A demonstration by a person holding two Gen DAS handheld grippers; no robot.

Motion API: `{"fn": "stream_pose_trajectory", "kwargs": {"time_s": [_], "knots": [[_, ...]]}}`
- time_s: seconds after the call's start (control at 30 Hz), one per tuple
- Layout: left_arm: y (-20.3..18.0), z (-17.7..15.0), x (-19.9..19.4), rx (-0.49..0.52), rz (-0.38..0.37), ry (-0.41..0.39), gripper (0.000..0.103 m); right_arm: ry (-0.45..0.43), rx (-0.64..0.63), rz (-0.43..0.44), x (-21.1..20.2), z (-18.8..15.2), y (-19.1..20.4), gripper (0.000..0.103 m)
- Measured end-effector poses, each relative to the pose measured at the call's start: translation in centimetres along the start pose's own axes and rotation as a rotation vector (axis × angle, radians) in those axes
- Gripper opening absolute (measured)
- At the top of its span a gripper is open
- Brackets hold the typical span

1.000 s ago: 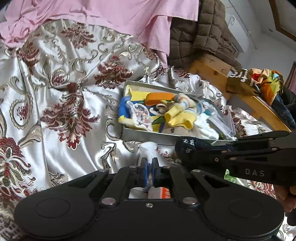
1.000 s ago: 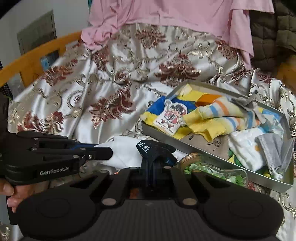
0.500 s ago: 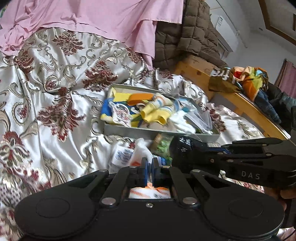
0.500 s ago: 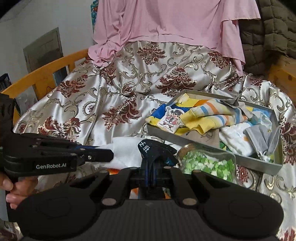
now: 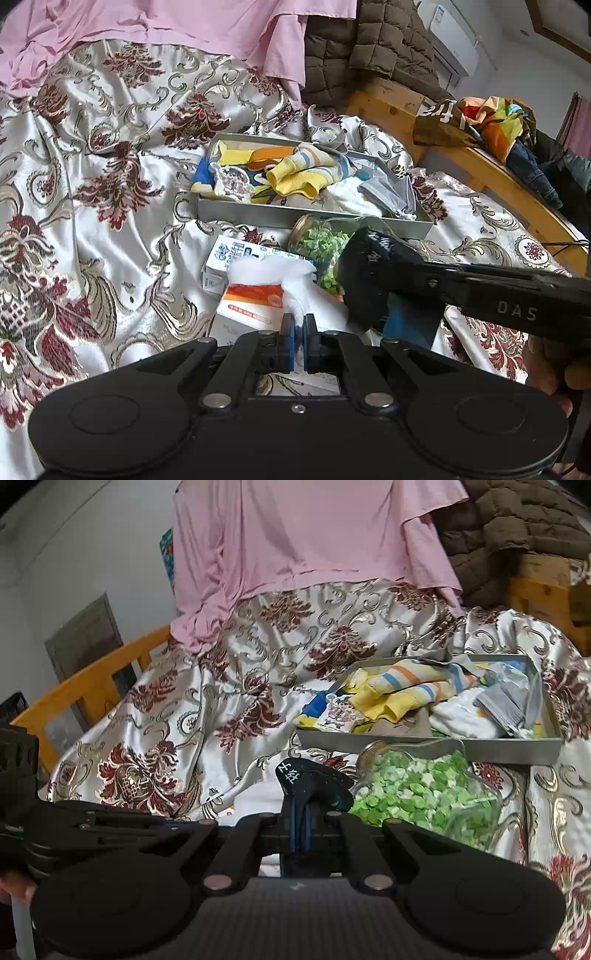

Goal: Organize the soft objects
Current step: 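Lift the white tissue with the left tool while the right tool lifts the black cloth, then carry the white tissue with the left tool while the right tool carries the black cloth over the tray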

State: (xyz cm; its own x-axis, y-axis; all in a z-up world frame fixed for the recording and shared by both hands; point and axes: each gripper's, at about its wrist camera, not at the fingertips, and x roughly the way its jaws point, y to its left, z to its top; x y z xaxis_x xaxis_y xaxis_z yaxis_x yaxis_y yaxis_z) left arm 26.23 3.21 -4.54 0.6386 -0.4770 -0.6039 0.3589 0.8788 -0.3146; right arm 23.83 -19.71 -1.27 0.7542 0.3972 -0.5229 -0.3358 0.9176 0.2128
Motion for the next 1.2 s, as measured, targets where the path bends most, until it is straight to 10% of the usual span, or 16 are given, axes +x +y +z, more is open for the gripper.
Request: {"fn": "stream_pose_trajectory", "kwargs": {"time_s": [0.63,1.2], "knots": [[-1.7,-0.5,1.9,-0.07,0.007,0.048,0.004,-0.084,0.03,0.031,-0.9,-1.9,-1.6,0.006],[-7.0,2.3,1.0,0.107,0.216,-0.189,0.003,-0.131,0.035,0.029,-1.5,-1.4,-2.5,0.006]]}}
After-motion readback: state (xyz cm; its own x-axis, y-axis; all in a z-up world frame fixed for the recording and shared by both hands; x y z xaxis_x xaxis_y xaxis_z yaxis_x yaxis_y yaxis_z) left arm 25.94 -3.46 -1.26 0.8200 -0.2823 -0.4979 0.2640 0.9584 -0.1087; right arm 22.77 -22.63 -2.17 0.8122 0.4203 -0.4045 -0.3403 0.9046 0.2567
